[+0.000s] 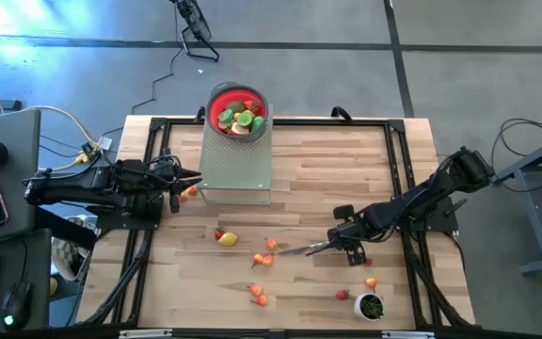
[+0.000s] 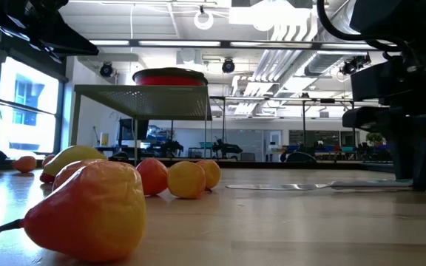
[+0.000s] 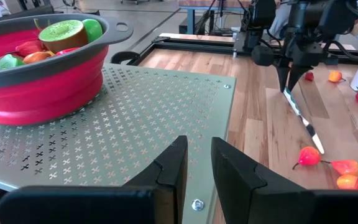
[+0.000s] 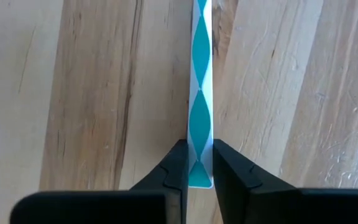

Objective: Pick & Place Fruit
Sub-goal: Put the blue table knife on the shelf

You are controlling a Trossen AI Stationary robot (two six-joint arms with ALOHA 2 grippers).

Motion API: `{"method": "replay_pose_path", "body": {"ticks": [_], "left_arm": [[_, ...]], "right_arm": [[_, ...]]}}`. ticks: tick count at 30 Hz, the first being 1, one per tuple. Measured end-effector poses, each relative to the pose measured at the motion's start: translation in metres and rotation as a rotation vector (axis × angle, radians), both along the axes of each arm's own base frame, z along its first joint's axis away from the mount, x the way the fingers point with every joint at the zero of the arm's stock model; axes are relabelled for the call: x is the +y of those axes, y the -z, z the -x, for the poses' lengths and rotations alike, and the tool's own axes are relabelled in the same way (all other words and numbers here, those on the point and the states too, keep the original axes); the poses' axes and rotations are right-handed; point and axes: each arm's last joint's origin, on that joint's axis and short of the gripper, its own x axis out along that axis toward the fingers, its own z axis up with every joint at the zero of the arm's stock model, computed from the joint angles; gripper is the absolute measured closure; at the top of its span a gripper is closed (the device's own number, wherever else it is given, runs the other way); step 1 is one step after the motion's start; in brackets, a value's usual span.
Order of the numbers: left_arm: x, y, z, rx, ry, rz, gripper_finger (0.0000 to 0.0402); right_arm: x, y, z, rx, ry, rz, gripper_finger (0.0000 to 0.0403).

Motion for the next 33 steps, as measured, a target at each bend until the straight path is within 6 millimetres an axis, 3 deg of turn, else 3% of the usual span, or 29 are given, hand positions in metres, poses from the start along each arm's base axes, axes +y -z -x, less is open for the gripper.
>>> {"method": "replay_pose_path", "body": {"ticks": [11,19,33], "left_arm": [[0.000,0.000,0.000,0.000,0.000,0.000,0.0334],[0.000,0.000,0.000,0.004,0.000,0.000,0.0334],[0.000,0.003,0.001,0.029,0.001,0.026,0.0334]], "right_arm": [[0.014,-0.006,0.007,0.003,-0.059,-0.003,0.0360],[0.026,-0.038,-0.003,-0.122,-0.077,-0.020,0.0360],[0.024,-0.095,-0.035,-0.394,0.012,0.155,0.0360]]}}
